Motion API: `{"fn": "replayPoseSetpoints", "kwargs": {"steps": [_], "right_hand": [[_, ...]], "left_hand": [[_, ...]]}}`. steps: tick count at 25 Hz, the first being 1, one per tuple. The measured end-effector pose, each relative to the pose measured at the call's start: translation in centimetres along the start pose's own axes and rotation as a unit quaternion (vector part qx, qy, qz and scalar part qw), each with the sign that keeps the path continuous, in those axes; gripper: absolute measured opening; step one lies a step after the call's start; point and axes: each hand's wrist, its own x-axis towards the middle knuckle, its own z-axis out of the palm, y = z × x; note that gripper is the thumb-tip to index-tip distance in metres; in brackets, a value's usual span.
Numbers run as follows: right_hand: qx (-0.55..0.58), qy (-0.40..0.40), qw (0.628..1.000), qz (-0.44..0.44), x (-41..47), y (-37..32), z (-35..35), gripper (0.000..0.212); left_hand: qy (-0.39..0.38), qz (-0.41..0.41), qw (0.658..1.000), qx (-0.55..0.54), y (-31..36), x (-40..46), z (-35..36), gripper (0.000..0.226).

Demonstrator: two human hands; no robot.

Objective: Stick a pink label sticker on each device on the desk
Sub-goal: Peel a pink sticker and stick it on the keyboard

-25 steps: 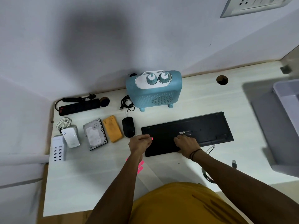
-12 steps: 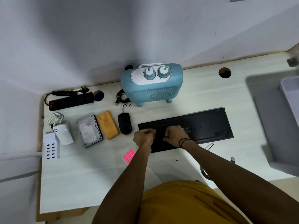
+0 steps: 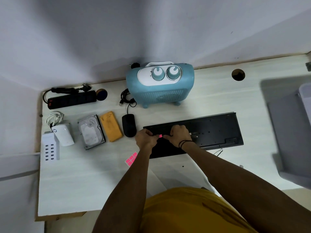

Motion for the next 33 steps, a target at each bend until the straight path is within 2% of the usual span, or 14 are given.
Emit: {"fn": "replayPoseSetpoints", "kwargs": {"steps": [5, 8, 10, 12, 14, 17, 19, 23, 26, 28, 33], "right_hand": [[-0.011, 0.015, 0.999, 0.045, -0.4, -1.4, 0.3, 0.072], [-0.026, 0.003, 0.999, 0.047, -0.1, -1.5, 0.0, 0.070], [-0.024, -0.009, 0.998, 0.048, 0.4, -1.4, -0.2, 0.064], [-0.006, -0.018, 0.999, 0.049, 0.8, -1.1, -0.7, 0.053], [0.023, -0.027, 0.998, 0.043, 0.3, -0.3, -1.4, 0.040], [0.069, 0.027, 0.997, 0.036, -2.4, 2.4, -2.4, 0.027], [0.074, 0.068, 0.994, 0.046, -4.9, 5.1, -2.1, 0.025], [0.041, 0.095, 0.988, 0.113, -9.8, 12.0, -0.6, 0.033], [0.009, 0.085, 0.983, 0.162, -12.5, 15.7, 0.8, 0.061], [-0.001, 0.058, 0.980, 0.188, -13.5, 16.6, 1.8, 0.077], [-0.084, 0.060, 0.974, 0.203, -14.6, 15.8, 1.4, 0.065]], "left_hand": [[-0.004, 0.034, 0.999, 0.023, -1.1, 0.5, -0.5, 0.023], [-0.021, 0.094, 0.995, 0.034, -1.8, -0.2, -0.8, 0.017], [-0.040, 0.168, 0.981, 0.086, -1.9, -1.4, -1.3, 0.016], [-0.081, 0.235, 0.956, 0.156, -2.2, -2.7, -1.7, 0.028], [-0.133, 0.288, 0.911, 0.262, -2.6, -3.9, -1.6, 0.039], [-0.147, 0.376, 0.797, 0.449, -2.6, -5.5, -0.6, 0.049], [-0.142, 0.403, 0.749, 0.506, -2.1, -6.0, 0.0, 0.045], [-0.150, 0.418, 0.720, 0.532, -1.2, -6.4, 0.3, 0.028], [-0.133, 0.450, 0.659, 0.587, -1.0, -7.2, 0.4, 0.025], [-0.112, 0.466, 0.634, 0.607, -0.9, -7.8, 0.5, 0.028], [-0.060, 0.486, 0.662, 0.568, -0.1, -9.3, -0.9, 0.035]]}}
